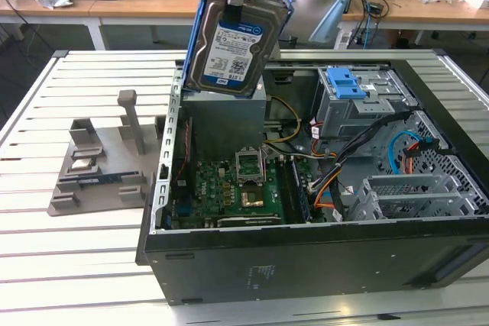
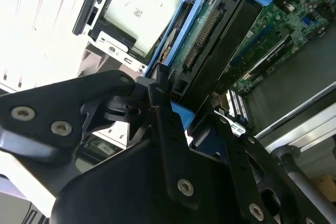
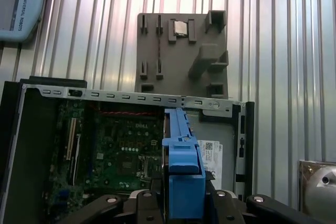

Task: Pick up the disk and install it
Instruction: 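Pick up the disk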

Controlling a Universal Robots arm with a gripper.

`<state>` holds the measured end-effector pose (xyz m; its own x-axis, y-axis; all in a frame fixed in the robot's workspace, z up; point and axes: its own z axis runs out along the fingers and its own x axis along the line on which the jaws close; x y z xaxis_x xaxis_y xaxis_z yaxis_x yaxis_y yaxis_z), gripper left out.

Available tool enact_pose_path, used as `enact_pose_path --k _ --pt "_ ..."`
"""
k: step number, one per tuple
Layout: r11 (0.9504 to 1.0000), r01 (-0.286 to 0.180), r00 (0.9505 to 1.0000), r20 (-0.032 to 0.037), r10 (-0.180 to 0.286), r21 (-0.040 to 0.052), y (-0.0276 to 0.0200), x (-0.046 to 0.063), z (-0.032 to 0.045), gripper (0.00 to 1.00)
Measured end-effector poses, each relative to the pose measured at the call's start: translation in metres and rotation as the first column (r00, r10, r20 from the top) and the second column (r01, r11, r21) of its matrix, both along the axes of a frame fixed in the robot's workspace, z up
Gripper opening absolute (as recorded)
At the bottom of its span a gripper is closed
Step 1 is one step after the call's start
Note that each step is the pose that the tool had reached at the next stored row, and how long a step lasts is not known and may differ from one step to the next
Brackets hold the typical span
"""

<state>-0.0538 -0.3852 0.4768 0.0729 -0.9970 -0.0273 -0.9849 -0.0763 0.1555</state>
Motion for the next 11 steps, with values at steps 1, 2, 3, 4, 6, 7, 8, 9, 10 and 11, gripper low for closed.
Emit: enact_pose_path --k 1,2,3,4,6,7,8,9,10,11 --pt "1.0000 0.000 1.0000 -0.0004 0.000 0.0000 0.0000 0.002 0.0000 0.37" --pt "1.0000 0.000 1.0000 -0.0011 0.000 0.0000 0.0000 0.005 -0.0001 0.37" --pt "1.0000 0.000 1.0000 -0.0016 0.000 0.0000 0.0000 0.008 -0.0001 0.37" --pt "1.0000 0.000 1.0000 -0.0022 0.000 0.0000 0.0000 0.012 -0.0001 0.37" --pt "1.0000 0.000 1.0000 -0.0028 0.000 0.0000 0.0000 0.015 -0.0001 0.37" --pt "1.0000 0.000 1.0000 -0.0030 0.000 -0.0001 0.0000 0.017 -0.0001 0.37" --pt "1.0000 0.000 1.0000 -0.0034 0.000 0.0000 0.0000 0.019 -0.0002 0.37" --pt "1.0000 0.000 1.0000 -0.0040 0.000 0.0000 -0.0001 0.022 -0.0002 0.37" --pt "1.0000 0.000 1.0000 -0.0047 0.000 -0.0001 -0.0010 0.025 -0.0002 0.37" --pt "1.0000 0.000 1.0000 -0.0052 0.000 0.0000 -0.0038 0.027 -0.0003 0.37"
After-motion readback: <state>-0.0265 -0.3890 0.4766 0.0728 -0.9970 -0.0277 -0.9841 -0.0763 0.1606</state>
